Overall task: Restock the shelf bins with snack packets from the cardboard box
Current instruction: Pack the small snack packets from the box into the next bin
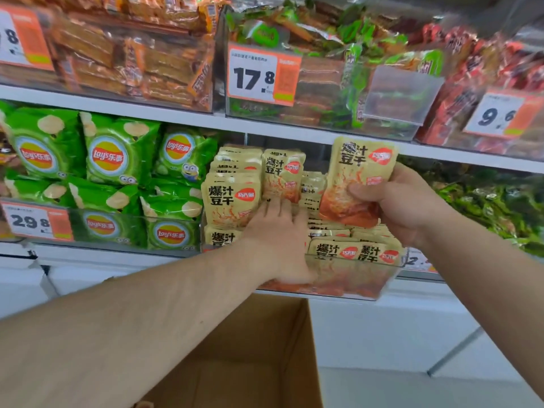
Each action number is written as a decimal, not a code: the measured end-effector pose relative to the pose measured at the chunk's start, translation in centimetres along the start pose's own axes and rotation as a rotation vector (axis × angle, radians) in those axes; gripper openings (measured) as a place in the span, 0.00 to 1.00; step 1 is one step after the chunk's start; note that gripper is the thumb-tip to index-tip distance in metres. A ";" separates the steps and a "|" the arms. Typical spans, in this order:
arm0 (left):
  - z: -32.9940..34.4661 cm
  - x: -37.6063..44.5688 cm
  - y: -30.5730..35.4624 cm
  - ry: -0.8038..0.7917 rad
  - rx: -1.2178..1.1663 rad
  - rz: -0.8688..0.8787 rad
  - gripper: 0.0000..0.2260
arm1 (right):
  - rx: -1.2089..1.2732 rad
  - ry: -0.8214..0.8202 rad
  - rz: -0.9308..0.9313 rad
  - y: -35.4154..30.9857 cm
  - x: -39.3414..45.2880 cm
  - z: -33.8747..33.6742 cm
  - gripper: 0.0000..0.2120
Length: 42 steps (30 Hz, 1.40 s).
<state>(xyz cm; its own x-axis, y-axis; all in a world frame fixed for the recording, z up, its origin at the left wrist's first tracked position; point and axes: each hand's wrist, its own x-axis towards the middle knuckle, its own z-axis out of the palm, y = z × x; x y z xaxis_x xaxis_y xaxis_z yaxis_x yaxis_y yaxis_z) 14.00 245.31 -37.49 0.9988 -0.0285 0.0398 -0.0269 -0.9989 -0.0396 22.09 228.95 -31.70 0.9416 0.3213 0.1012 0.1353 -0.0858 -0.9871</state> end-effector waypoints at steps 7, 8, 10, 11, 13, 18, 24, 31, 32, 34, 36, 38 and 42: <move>1.8 1.6 0.2 0.050 0.056 -0.076 0.49 | -0.135 -0.066 -0.143 -0.6 3.0 1.9 0.17; 2.0 1.5 0.2 0.106 0.080 -0.072 0.46 | -0.128 -0.088 -0.146 -0.6 3.3 2.1 0.18; 2.5 1.3 0.3 0.183 0.084 -0.066 0.42 | -0.143 -0.137 -0.151 -0.6 3.8 2.4 0.18; 2.7 1.2 0.3 0.204 0.081 -0.062 0.42 | -0.160 -0.161 -0.158 -0.6 4.1 2.5 0.19; 3.1 1.1 0.3 0.245 0.083 -0.056 0.42 | -0.197 -0.195 -0.172 -0.4 4.5 3.0 0.18; 3.5 0.9 0.2 0.313 0.047 -0.029 0.41 | -0.267 -0.225 -0.197 0.1 5.7 4.3 0.19; 3.9 1.0 -0.1 0.355 0.038 -0.010 0.40 | -0.353 -0.247 -0.199 1.0 6.8 5.5 0.22; 4.2 0.9 -0.3 0.373 0.034 0.000 0.40 | -0.295 -0.266 -0.177 1.1 7.2 5.7 0.20; 4.2 0.9 -0.3 0.379 0.035 -0.001 0.39 | -0.279 -0.272 -0.178 1.1 7.1 5.6 0.20; 4.3 0.9 -0.3 0.391 0.036 -0.003 0.38 | -0.268 -0.278 -0.170 1.3 7.0 5.5 0.19; 4.2 0.9 -0.2 0.394 0.035 0.000 0.38 | -0.288 -0.263 -0.148 1.9 7.0 5.7 0.20; 4.2 1.0 -0.2 0.394 0.037 0.001 0.38 | -0.286 -0.243 -0.125 2.6 6.9 6.1 0.22; 4.3 1.0 -0.1 0.387 0.033 -0.003 0.38 | -0.211 -0.217 -0.100 3.7 6.6 7.4 0.22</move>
<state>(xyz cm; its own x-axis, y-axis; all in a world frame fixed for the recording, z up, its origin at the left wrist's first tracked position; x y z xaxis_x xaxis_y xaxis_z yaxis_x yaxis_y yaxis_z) 15.17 245.57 -41.70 0.9093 -0.0443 0.4137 -0.0162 -0.9973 -0.0712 26.48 237.73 -35.59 0.8357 0.5296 0.1453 0.3063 -0.2298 -0.9238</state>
